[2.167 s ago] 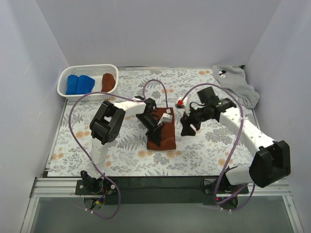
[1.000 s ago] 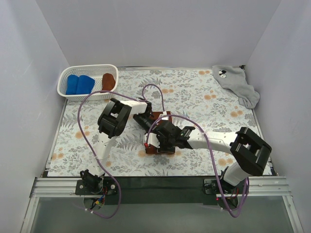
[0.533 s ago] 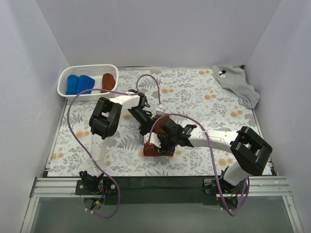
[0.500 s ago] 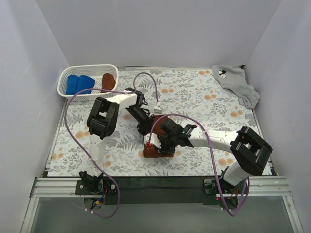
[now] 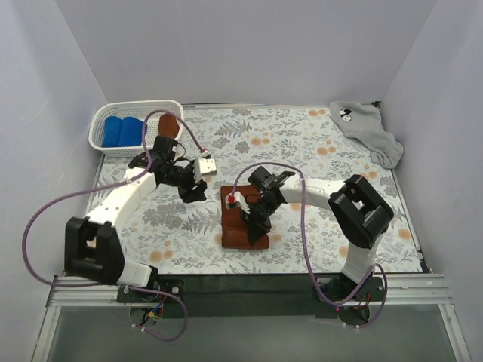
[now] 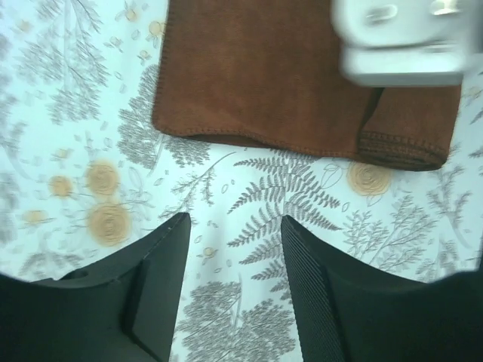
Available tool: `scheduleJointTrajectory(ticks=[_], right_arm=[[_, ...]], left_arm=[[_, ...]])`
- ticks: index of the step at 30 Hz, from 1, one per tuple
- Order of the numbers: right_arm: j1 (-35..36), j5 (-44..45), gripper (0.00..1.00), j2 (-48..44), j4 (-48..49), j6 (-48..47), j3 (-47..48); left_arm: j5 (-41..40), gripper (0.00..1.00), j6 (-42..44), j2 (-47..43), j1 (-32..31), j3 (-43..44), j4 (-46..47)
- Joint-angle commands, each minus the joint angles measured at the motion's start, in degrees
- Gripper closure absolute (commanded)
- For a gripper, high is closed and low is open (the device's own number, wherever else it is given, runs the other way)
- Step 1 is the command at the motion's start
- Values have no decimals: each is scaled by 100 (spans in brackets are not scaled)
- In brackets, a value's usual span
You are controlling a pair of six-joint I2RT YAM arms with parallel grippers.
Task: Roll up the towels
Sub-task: Roll the towel
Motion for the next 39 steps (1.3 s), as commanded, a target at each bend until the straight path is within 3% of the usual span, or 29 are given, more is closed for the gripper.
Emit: scheduleJointTrajectory(ticks=[1, 5, 9, 12, 16, 24, 27, 30, 32, 35, 39], right_arm=[[-64, -598, 99, 704, -1290, 6, 342], [-327, -1185, 99, 1407, -1905, -73, 913], [-547, -1802, 99, 1856, -2267, -223, 1195], [-670, -1987, 99, 2251, -2478, -258, 1467], [-845, -2303, 99, 2726, -2838, -364, 1731], [-1154, -2568, 99, 3351, -3014, -381, 2048], [-1180, -2550, 99, 3369, -3041, -399, 2092], [-1215, -2559, 99, 3325, -3023, -381, 2101], [-1268, -2559, 95, 3307, -3014, -302, 2127], [-1399, -2463, 85, 3194, -3006, -153, 2206], [-1759, -2243, 70, 2859, -2962, 154, 2478]], left_arm=[[-941, 51, 185, -1076, -344, -741, 1172], [-1452, 47, 661, -2305, -957, -1829, 1515], [-1751, 42, 723, -2852, -1819, -2377, 1569], [-1997, 33, 539, -2871, -2680, -2675, 1638], [-2401, 32, 266, -2766, -3760, -2887, 2200], [-2955, 35, 424, -1941, -4352, -2835, 2728], [-2991, 38, 406, -1536, -4361, -2799, 2860], [-2965, 48, 389, -1272, -4379, -2817, 2940], [-2894, 68, 328, -1140, -4387, -2756, 2800], [-2693, 80, 205, -833, -4396, -2580, 2344], [-2043, 85, 38, -639, -4370, -2378, 1631]])
